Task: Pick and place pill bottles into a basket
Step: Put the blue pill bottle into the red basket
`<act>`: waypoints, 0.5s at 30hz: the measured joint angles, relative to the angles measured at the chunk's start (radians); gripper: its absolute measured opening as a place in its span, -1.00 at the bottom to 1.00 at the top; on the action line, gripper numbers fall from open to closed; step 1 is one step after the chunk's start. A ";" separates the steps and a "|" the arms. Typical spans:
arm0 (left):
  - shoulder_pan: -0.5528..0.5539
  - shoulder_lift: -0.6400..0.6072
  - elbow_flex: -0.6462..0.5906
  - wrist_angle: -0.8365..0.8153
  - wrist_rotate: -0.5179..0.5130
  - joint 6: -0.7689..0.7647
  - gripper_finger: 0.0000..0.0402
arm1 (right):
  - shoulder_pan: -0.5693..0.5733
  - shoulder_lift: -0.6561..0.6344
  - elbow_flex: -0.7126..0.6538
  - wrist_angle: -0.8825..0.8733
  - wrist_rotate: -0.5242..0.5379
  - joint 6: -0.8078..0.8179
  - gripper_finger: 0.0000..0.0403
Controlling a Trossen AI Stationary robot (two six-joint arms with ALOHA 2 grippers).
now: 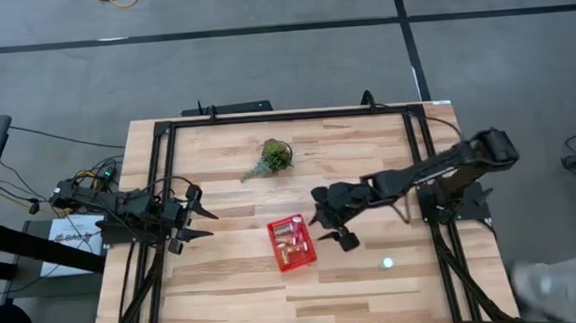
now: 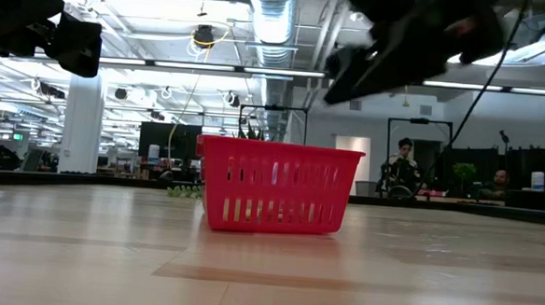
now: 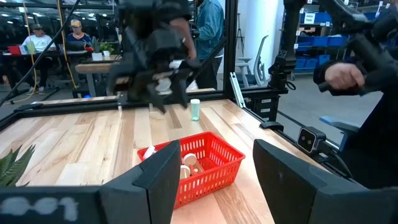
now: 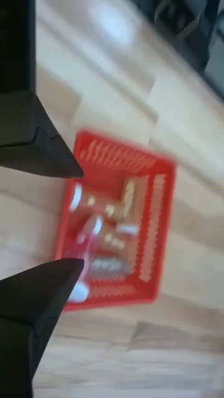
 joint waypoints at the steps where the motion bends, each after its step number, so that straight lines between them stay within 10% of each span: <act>1: 0.000 0.000 0.000 0.000 0.000 0.000 -0.04 | 0.014 -0.027 0.000 -0.024 0.000 0.001 0.05; 15: 0.000 0.000 0.000 0.000 0.000 0.000 -0.04 | 0.171 -0.246 -0.041 -0.279 0.156 0.194 -0.08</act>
